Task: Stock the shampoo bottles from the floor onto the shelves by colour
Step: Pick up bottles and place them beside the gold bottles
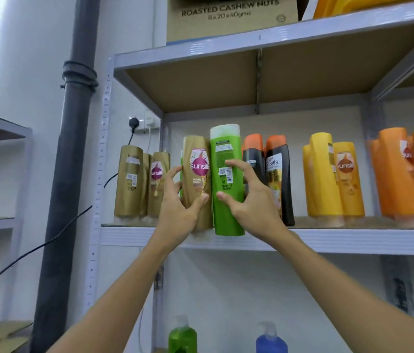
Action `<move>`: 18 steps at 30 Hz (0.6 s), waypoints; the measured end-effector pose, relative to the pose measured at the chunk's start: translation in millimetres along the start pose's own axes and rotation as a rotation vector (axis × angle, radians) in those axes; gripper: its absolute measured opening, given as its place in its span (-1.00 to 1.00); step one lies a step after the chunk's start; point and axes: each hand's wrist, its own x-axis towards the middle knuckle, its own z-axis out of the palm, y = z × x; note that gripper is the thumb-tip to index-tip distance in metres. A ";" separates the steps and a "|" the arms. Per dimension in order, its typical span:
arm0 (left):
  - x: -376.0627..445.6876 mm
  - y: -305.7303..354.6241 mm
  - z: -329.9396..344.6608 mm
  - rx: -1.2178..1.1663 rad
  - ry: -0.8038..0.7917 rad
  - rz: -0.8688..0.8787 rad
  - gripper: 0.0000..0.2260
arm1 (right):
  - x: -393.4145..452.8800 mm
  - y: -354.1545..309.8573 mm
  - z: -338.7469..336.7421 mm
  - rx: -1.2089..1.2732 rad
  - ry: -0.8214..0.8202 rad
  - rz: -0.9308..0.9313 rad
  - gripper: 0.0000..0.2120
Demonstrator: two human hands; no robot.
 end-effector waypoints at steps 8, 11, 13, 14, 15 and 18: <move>46.4 -24.8 -12.3 0.077 0.045 0.042 -0.36 | 42.2 25.8 39.0 -0.058 0.037 -0.021 -0.42; 46.1 -37.8 -14.3 0.092 0.027 0.007 -0.35 | 37.0 40.0 50.1 -0.092 0.016 0.013 -0.41; 44.6 -44.2 -14.4 0.088 0.029 -0.020 -0.35 | 32.8 48.1 55.1 -0.085 0.028 0.034 -0.40; 44.2 -46.2 -14.4 0.094 0.025 -0.030 -0.34 | 31.3 50.5 56.7 -0.074 0.033 0.047 -0.39; 43.5 -46.9 -14.1 0.111 0.007 -0.037 -0.33 | 30.8 52.3 58.2 -0.062 0.026 0.060 -0.37; 37.7 -45.3 -15.8 0.179 -0.069 -0.062 -0.26 | 26.1 52.8 59.9 -0.055 -0.034 0.093 -0.26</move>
